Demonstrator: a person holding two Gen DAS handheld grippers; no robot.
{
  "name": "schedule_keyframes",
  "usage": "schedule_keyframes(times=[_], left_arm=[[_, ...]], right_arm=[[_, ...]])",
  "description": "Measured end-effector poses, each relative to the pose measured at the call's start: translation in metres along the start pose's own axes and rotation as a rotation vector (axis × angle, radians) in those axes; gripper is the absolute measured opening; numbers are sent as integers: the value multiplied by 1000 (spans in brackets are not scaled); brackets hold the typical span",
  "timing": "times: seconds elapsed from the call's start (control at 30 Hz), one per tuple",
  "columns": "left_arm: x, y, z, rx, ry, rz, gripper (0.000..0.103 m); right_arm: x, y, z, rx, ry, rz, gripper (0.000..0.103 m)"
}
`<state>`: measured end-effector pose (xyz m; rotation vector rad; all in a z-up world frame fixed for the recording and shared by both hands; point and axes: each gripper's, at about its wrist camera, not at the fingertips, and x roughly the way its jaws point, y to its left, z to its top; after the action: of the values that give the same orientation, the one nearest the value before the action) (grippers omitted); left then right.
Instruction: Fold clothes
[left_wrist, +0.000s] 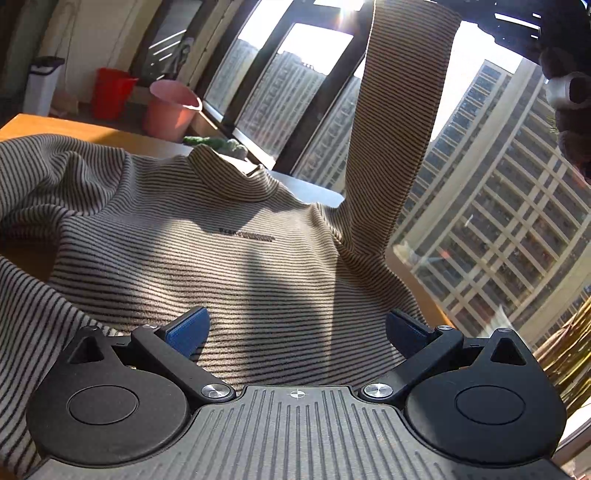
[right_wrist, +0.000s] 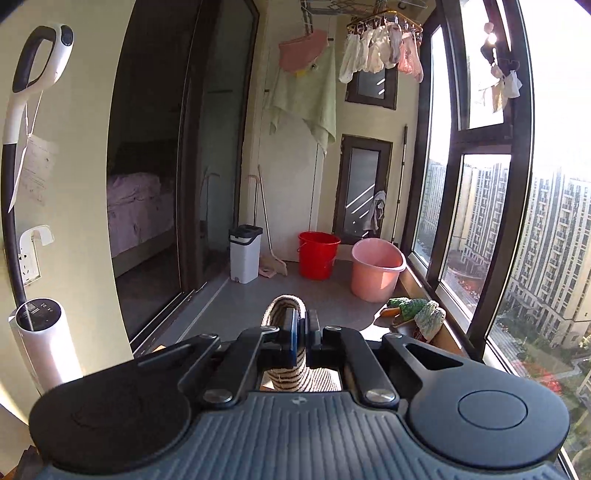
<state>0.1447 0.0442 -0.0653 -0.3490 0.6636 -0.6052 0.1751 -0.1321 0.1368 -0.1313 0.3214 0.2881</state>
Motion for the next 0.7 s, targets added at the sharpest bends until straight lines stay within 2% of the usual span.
schedule_keyframes(times=[0.17,0.4,0.6,0.7], left_arm=[[-1,1,0,-2,-1,-3,103],[-1,1,0,-4,-2,-5,103],[-2,0,0,-6,-3,-7,103],[-1,0,0,-6,-2,-7,103]], right_arm=[[23,29,-12,-16,46,63,3],[43,57,-26,-10,67,148,5],[49,53,-39,8,76,174,15],[49,40,-53,40,95,164,17]])
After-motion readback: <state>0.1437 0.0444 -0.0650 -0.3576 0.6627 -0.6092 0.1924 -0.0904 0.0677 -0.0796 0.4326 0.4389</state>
